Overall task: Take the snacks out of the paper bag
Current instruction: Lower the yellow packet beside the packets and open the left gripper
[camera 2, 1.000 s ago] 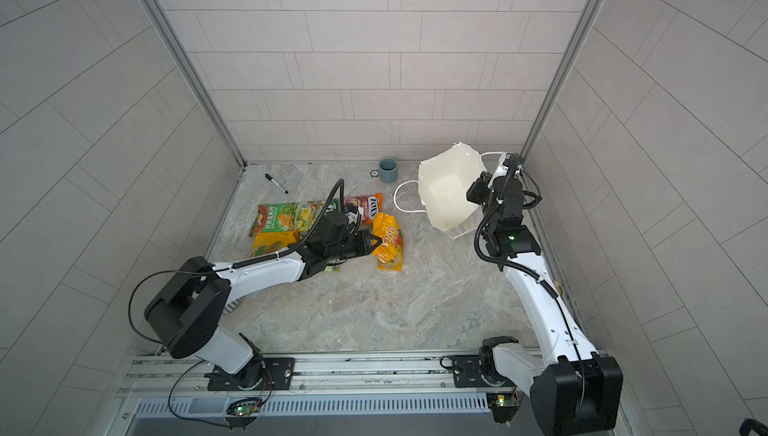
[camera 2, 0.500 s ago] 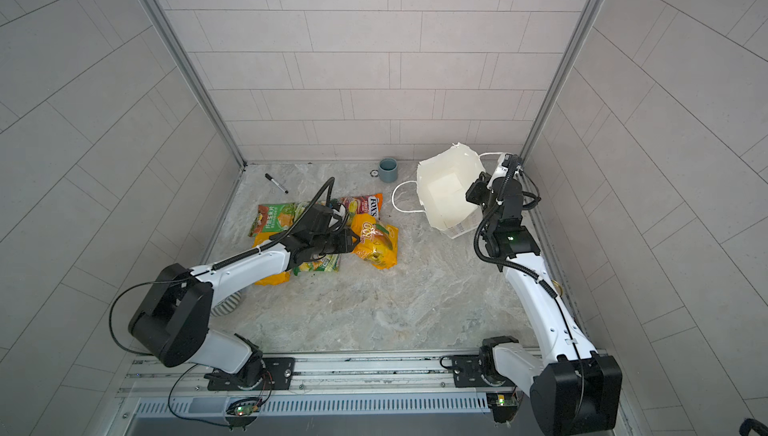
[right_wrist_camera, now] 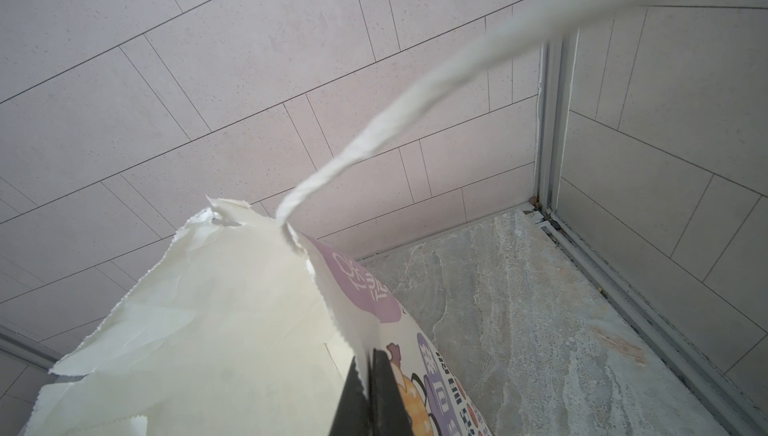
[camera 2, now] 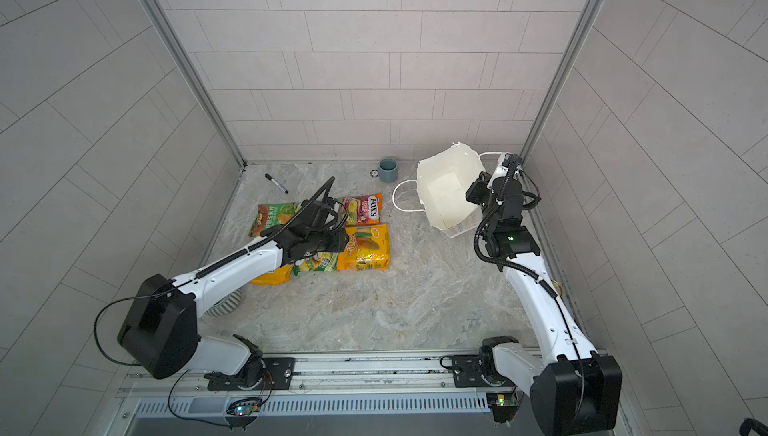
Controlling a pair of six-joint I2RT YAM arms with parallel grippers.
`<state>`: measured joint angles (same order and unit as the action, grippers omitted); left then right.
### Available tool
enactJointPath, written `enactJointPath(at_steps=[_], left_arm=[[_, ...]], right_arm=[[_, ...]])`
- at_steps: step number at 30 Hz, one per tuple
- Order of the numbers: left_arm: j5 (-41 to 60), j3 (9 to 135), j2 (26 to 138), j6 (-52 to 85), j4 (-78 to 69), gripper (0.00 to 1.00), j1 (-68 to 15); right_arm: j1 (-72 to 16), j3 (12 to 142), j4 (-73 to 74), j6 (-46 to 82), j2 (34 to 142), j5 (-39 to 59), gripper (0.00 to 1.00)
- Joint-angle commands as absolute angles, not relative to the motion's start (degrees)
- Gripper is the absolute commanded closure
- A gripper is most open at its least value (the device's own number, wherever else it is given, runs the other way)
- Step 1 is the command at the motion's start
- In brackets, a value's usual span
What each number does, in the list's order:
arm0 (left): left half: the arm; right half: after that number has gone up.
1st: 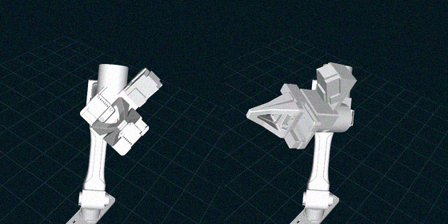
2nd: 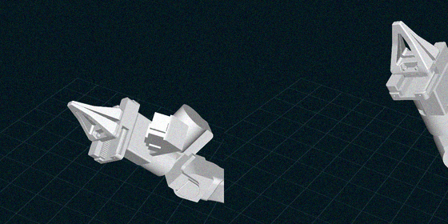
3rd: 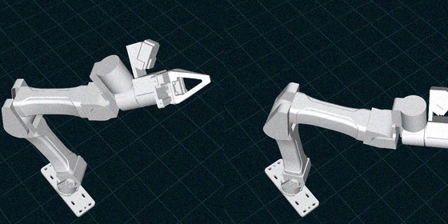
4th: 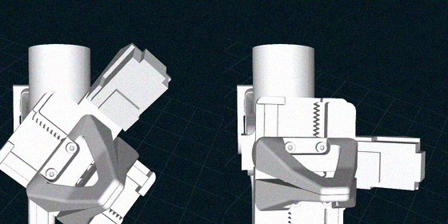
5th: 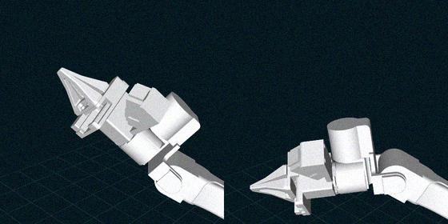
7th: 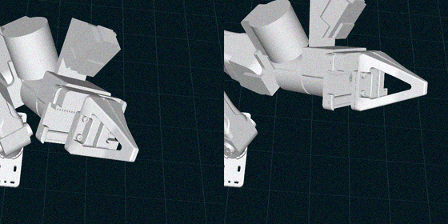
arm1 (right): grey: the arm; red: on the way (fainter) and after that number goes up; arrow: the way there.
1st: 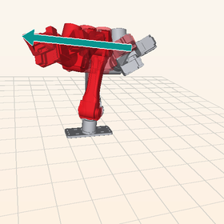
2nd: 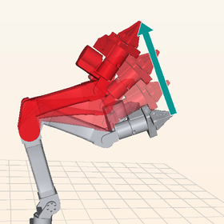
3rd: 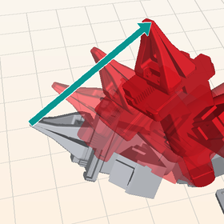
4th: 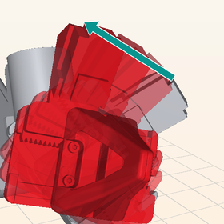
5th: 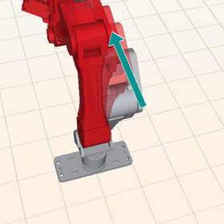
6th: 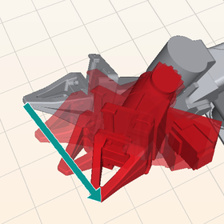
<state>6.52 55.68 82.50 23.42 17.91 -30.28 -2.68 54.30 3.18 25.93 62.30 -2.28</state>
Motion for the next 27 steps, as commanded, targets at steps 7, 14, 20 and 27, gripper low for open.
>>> enactJointPath(at_steps=[7,14,20,27], left_arm=[[10.96,59.95,89.86,20.03,19.56,0.24,-30.94],[6.41,62.06,94.07,19.57,19.81,0.29,-32.87],[4.2,61.18,96.83,20.13,19.87,0.35,-32.87],[2.09,62.14,95.35,19.45,21.75,0.37,-32.87]], right_arm=[[-2.66,54.42,5.18,26.39,62.12,-1.72,1.0],[-2.68,54.76,4.68,26.46,62.23,-1.1,1.0],[-2.62,56.78,2.58,27.65,63.66,0.52,1.0],[-2.63,60.36,-1.37,33.11,65.77,2.44,1.0]])
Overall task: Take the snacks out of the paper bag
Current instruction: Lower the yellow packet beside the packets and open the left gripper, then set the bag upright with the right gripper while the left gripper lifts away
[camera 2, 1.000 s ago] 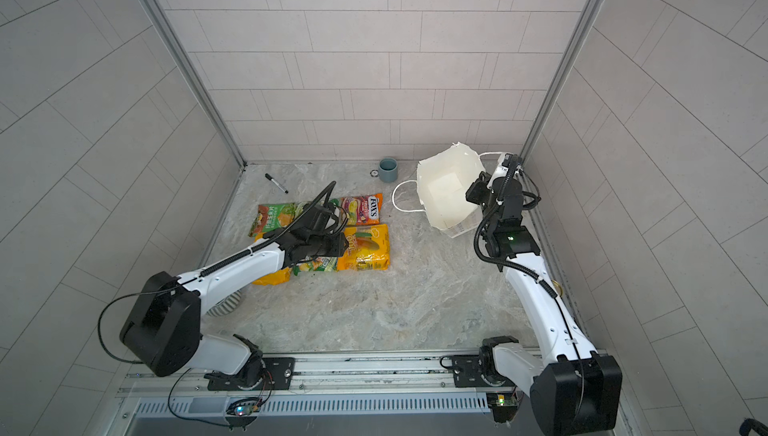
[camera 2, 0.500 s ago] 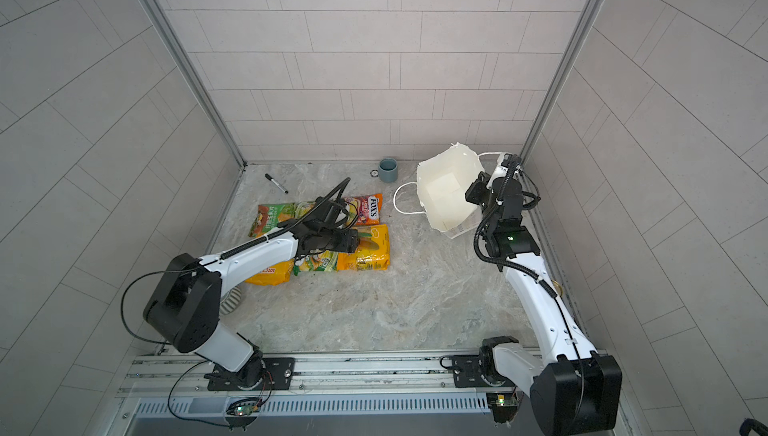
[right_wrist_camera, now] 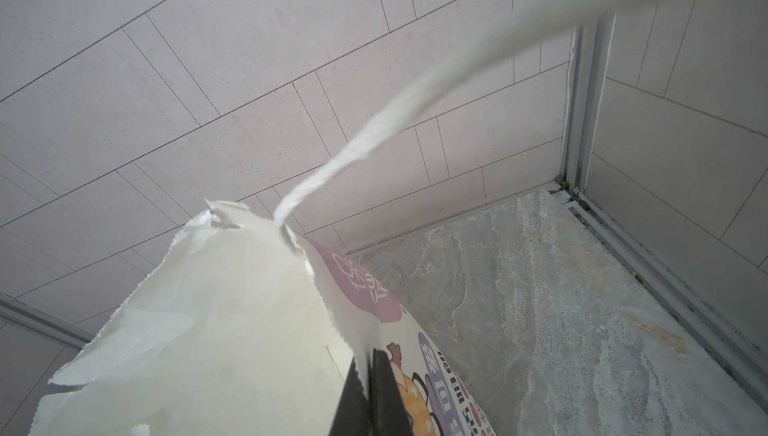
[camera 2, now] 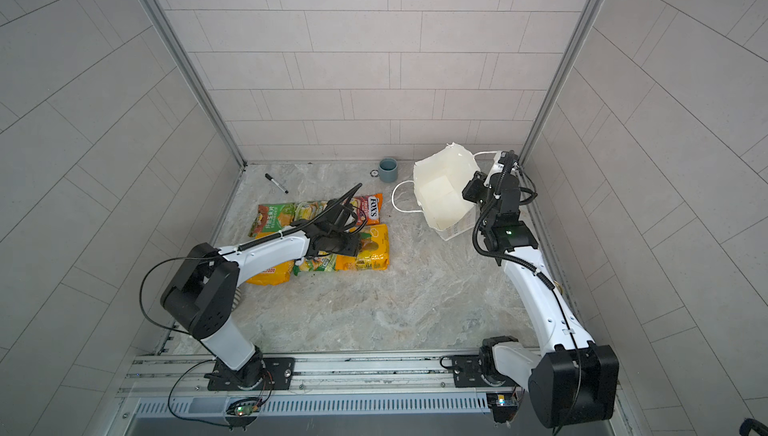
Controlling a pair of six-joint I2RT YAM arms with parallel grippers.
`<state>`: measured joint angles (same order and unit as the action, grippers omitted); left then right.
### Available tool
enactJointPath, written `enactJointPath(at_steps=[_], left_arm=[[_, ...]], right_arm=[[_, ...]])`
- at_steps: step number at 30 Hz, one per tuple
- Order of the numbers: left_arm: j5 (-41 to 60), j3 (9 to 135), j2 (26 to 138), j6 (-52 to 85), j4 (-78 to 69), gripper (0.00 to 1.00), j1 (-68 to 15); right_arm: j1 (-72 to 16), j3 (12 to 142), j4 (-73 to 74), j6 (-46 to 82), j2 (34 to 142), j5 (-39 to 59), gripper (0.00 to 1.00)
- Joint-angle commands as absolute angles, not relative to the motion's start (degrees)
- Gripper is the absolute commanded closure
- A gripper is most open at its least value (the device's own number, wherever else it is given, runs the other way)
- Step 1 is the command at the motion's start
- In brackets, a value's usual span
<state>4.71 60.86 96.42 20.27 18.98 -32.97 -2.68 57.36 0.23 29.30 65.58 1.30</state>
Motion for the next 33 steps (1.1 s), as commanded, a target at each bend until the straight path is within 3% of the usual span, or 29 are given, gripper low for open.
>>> enactJointPath(at_steps=[1,7,11,20,33], left_arm=[[2.11,62.24,94.29,19.45,21.86,0.38,-32.87],[0.7,64.18,83.99,19.17,23.73,0.33,-32.87],[-5.54,63.2,74.16,18.98,22.06,0.3,-32.88],[-15.06,46.0,55.54,16.48,8.03,0.21,-32.78],[-15.55,41.93,55.4,17.31,8.93,0.17,-32.78]], right_arm=[[-2.63,61.23,-2.27,34.26,66.2,2.76,1.0],[-3.71,62.25,-3.72,45.97,67.48,2.09,1.0],[-6.7,62.28,-4.6,51.81,67.76,-1.25,1.0],[-15.69,70.24,-16.9,50.87,71.83,-11.15,1.0],[-17.84,68.35,-18.44,59.12,74.42,-15.28,1.0]])
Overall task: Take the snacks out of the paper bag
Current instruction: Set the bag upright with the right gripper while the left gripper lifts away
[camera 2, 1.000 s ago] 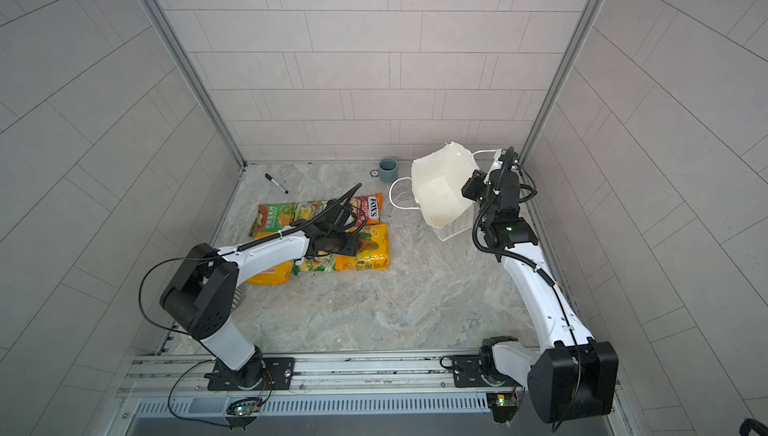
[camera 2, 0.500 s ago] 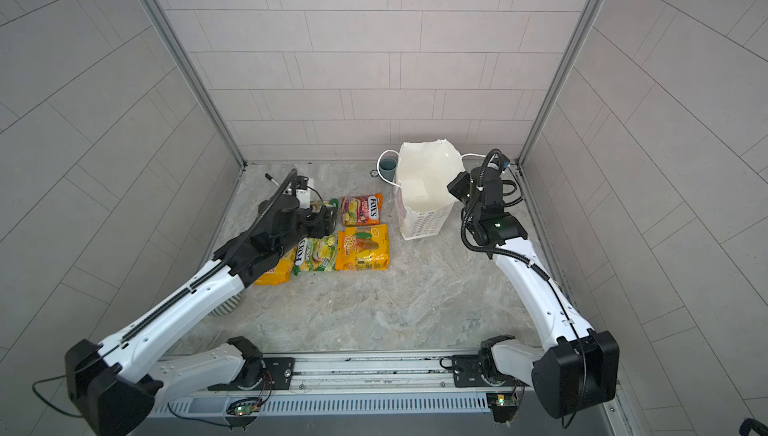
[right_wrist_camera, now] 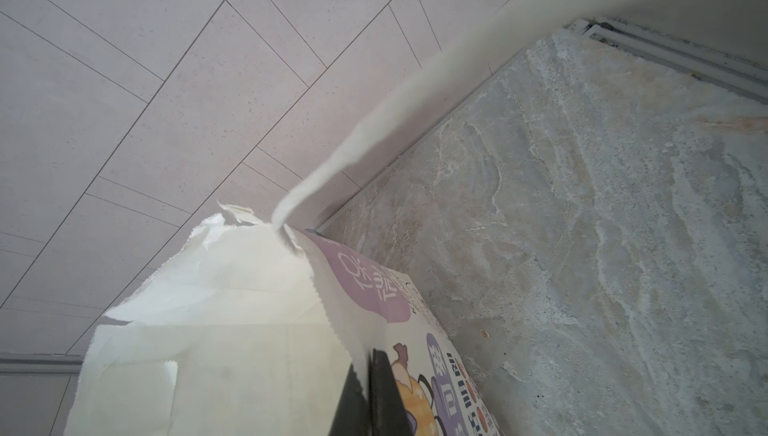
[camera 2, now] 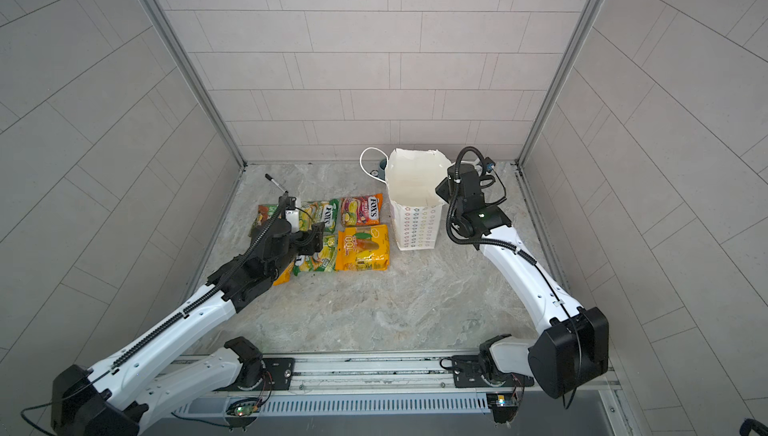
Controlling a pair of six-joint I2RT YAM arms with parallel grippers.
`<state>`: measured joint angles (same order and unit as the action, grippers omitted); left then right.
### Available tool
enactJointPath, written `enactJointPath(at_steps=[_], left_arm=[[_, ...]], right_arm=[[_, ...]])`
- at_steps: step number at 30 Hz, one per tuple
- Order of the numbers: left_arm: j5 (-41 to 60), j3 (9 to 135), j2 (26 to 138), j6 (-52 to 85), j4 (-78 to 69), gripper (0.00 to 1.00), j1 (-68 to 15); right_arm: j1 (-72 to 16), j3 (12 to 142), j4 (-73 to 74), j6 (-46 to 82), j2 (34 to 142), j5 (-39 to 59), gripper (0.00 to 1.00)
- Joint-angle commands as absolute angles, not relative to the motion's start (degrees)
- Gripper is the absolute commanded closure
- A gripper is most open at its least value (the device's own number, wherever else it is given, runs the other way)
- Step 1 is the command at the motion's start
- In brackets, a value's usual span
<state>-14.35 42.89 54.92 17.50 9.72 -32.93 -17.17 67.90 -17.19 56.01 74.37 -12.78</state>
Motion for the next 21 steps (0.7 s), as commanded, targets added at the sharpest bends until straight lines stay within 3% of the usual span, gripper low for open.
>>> enactJointPath(at_steps=[1,6,12,21], left_arm=[[-15.63,41.75,55.54,17.32,8.62,0.17,-32.78],[-15.9,41.18,56.24,17.33,7.48,0.17,-32.79],[-16.0,41.6,57.07,16.88,6.79,0.17,-32.79],[-18.36,46.87,59.8,16.09,8.82,0.17,-32.53]], right_arm=[[-17.93,68.5,-18.5,58.83,74.65,-15.23,1.0],[-17.98,67.87,-18.14,59.02,75.33,-15.12,1.0],[-17.93,67.32,-17.31,57.8,75.1,-15.73,0.74],[-17.93,64.11,-12.98,56.25,70.44,-18.28,0.21]])
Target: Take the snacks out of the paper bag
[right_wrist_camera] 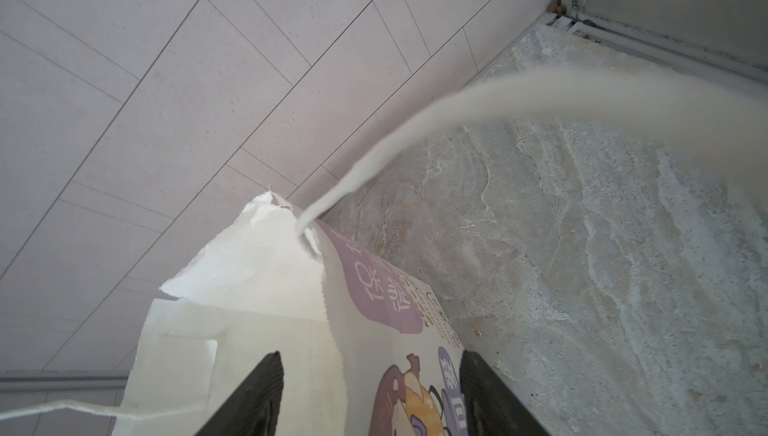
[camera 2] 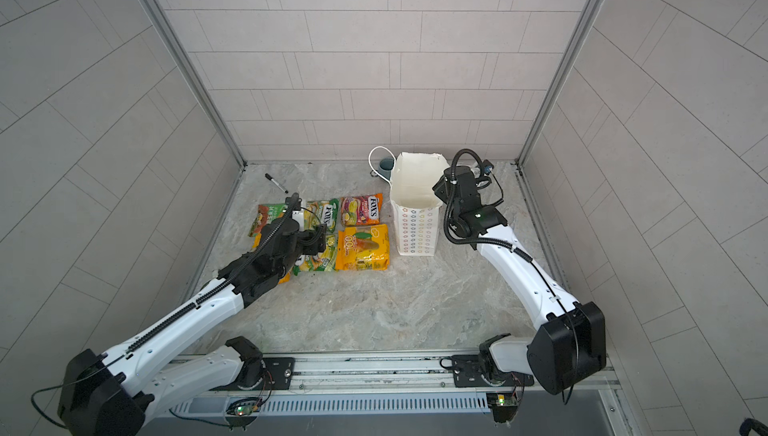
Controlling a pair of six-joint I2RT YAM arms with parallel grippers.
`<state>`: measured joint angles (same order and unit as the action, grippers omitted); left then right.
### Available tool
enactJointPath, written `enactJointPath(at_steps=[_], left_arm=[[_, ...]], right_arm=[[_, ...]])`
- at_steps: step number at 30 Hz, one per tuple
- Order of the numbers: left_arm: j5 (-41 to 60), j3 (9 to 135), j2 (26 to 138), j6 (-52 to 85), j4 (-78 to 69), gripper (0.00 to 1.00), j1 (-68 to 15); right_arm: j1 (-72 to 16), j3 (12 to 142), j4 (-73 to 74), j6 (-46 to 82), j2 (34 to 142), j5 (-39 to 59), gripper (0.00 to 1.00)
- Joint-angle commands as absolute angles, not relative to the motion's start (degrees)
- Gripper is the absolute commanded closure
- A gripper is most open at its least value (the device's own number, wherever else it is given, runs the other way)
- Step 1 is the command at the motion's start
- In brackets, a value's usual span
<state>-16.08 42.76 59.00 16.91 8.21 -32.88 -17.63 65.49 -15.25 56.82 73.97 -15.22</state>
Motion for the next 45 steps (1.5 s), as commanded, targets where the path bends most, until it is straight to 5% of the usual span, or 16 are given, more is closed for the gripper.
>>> enactJointPath(at_steps=[1,3,15,31,36,45], left_arm=[[-18.5,48.87,60.49,16.15,10.18,0.16,-32.28],[-18.01,52.07,61.43,15.44,11.16,0.16,-31.92],[-20.85,58.33,62.15,13.17,2.09,0.1,-27.4],[-46.53,21.21,55.36,-1.46,-37.77,0.02,-23.78],[-49.7,13.73,53.77,-2.96,-41.85,0.0,-23.69],[-49.67,9.31,55.47,-2.42,-42.83,0.0,-20.47]], right_arm=[[-18.01,63.16,-11.69,55.39,69.09,-19.69,0.11],[-18.02,61.54,-8.84,52.15,66.81,-21.05,0.01],[-17.94,51.7,13.57,26.38,55.99,-21.7,0.02],[-15.81,30.87,41.13,5.65,53.76,-31.98,0.02],[-18.15,22.93,44.08,10.37,53.05,-36.45,0.03],[-23.82,16.34,49.35,0.18,55.46,-48.02,0.01]])
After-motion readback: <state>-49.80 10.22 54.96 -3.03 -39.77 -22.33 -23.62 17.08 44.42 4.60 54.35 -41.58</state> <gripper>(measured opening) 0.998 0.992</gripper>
